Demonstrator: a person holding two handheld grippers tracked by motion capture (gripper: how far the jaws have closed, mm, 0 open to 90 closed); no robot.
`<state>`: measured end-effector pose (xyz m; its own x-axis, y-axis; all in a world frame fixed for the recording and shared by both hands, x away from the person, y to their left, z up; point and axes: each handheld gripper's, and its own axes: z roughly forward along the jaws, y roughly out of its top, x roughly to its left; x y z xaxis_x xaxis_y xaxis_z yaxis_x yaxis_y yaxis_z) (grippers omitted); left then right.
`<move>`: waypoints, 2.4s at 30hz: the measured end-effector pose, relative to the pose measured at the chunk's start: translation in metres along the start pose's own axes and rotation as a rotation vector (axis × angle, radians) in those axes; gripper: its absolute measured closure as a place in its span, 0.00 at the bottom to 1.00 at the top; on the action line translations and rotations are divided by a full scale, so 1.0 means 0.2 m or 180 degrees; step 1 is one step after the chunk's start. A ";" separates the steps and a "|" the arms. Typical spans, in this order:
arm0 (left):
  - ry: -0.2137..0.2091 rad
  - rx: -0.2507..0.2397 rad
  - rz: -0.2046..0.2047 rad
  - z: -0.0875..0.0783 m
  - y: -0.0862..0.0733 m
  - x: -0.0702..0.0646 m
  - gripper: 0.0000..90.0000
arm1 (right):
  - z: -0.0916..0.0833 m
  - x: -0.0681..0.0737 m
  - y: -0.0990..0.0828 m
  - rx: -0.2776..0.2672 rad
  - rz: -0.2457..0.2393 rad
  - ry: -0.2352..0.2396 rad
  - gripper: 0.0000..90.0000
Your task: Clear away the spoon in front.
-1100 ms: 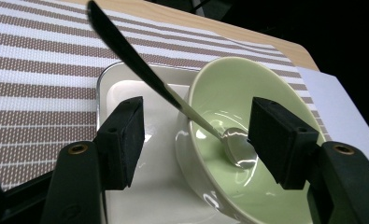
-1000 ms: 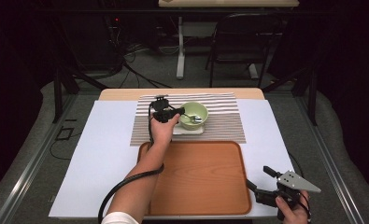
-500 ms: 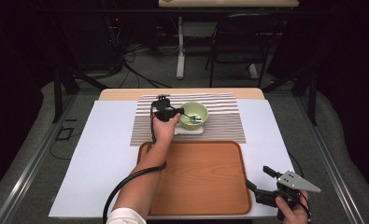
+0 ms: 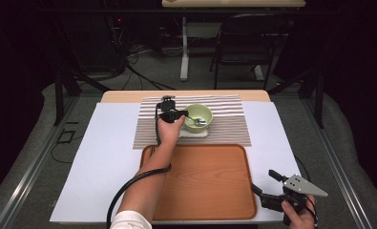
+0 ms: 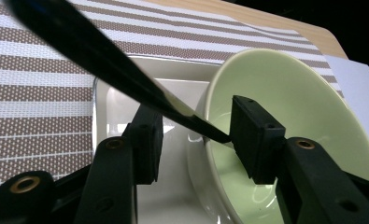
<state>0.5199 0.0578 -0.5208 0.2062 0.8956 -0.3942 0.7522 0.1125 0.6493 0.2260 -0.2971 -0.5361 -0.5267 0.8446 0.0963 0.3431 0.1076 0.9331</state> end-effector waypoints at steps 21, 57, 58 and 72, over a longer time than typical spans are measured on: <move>-0.0037 -0.0098 0.0133 -0.06 0.00 0.00 0.84 | 0.00 0.00 0.00 -0.0002 -0.0010 -0.0001 0.16; -0.0134 -0.0243 0.0247 -0.12 0.14 -0.01 0.99 | 0.01 0.00 0.00 0.0011 0.0010 0.0020 0.16; -0.0150 -0.0235 0.0252 -0.12 0.14 -0.01 0.99 | 0.01 0.00 0.00 0.0010 -0.0003 0.0012 0.16; -0.0209 -0.0267 0.0402 -0.25 0.19 -0.06 1.00 | 0.01 0.00 0.00 0.0004 -0.0005 0.0012 0.16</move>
<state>0.5144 0.0728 -0.4592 0.3383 0.8752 -0.3458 0.6632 0.0390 0.7474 0.2271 -0.2969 -0.5365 -0.5302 0.8424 0.0963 0.3433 0.1094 0.9328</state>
